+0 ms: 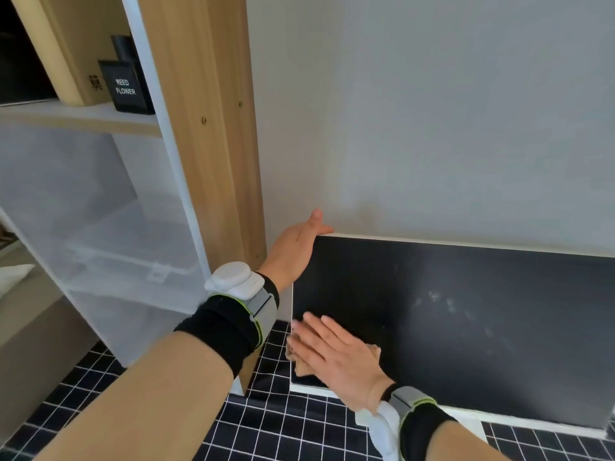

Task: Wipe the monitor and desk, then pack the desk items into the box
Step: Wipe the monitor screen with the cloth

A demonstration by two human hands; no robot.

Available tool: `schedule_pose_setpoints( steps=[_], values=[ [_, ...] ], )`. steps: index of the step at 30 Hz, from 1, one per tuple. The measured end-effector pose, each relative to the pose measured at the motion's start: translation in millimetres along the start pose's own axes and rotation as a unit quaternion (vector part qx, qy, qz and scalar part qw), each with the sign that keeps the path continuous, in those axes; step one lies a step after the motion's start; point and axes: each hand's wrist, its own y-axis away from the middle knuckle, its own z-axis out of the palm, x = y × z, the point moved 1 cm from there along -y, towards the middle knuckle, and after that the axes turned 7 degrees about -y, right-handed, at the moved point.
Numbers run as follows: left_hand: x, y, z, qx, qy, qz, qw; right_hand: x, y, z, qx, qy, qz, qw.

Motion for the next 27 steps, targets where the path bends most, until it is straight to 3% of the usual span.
schedule_pose_setpoints(
  steps=[2,4,7,11,13,15,17,20,23,27],
  values=[
    [0,0,-1,-0.003,0.001,0.005,1.000,2,13,2,-0.028,0.016,-0.016,0.999],
    [0,-1,-2,-0.007,0.015,0.003,1.000,17,14,-14,0.006,0.027,0.011,1.000],
    [1,-3,-2,-0.006,0.058,-0.010,0.998,57,-4,-53,0.137,0.044,0.099,0.985],
    [5,-1,-1,0.015,0.092,-0.013,0.996,103,-40,-99,0.336,0.037,0.221,0.915],
    [6,-1,-2,0.015,0.117,-0.016,0.993,99,-52,-98,0.393,0.003,0.241,0.887],
    [5,-3,-2,0.015,0.124,-0.022,0.992,78,-56,-83,0.360,-0.029,0.222,0.906],
    [4,-5,-2,0.021,0.104,-0.031,0.994,48,-52,-59,0.255,-0.030,0.182,0.949],
    [7,-4,-1,0.026,0.073,-0.032,0.996,0,-25,-13,0.086,-0.035,0.049,0.995],
    [6,-1,-3,0.014,0.056,-0.036,0.998,-32,16,32,-0.014,-0.001,-0.042,0.999],
    [2,-2,-3,0.005,0.049,-0.040,0.998,-23,36,43,-0.049,0.020,-0.076,0.996]
  ],
)
